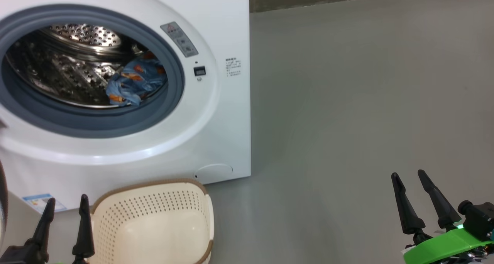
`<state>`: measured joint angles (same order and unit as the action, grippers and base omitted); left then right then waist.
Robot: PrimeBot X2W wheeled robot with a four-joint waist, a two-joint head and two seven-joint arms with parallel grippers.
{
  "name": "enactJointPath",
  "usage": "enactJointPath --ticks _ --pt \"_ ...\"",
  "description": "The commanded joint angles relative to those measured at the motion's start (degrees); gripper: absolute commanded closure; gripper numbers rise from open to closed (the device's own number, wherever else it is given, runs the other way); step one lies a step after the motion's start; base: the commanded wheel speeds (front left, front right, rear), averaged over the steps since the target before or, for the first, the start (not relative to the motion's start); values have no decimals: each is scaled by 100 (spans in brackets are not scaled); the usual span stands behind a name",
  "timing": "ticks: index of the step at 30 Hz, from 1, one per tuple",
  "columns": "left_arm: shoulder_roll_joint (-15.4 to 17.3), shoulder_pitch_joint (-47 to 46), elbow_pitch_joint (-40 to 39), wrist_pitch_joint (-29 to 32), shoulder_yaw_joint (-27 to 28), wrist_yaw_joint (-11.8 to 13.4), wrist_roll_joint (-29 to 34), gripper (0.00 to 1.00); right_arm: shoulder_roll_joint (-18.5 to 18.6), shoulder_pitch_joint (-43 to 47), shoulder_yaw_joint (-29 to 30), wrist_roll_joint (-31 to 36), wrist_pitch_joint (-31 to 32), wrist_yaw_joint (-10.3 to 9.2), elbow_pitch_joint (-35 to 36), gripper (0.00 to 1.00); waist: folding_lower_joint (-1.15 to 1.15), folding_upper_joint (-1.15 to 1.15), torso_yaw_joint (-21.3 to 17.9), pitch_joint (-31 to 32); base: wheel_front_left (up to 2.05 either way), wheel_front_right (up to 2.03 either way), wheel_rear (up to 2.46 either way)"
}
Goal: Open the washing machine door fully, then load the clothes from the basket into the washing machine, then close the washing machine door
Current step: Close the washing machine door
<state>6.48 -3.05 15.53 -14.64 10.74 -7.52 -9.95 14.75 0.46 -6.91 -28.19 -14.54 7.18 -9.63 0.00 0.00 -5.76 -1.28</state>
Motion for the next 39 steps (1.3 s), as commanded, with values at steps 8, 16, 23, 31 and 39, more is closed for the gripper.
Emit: enactJointPath --ticks 8,16,23,31,39 --pt "199 -19 -307 -36 42 3 -3 0 115 -5 -50 6 -46 31 150 0 0 0 27 -23 -159 159 0" --pt "180 -38 -323 -36 17 3 35 0 101 -28 -34 25 -46 31 154 0 0 0 118 -24 -60 60 0" --pt "109 -12 -456 -36 20 3 69 0 125 -43 -63 30 -46 31 165 0 0 0 353 -16 0 0 0" --pt "27 80 -709 -36 58 3 140 0 136 -118 -209 32 -46 31 203 0 0 0 797 -50 0 0 0" --pt "-99 189 -668 -36 102 3 66 0 149 -273 -389 23 -46 31 179 0 0 0 1410 -96 0 0 0"
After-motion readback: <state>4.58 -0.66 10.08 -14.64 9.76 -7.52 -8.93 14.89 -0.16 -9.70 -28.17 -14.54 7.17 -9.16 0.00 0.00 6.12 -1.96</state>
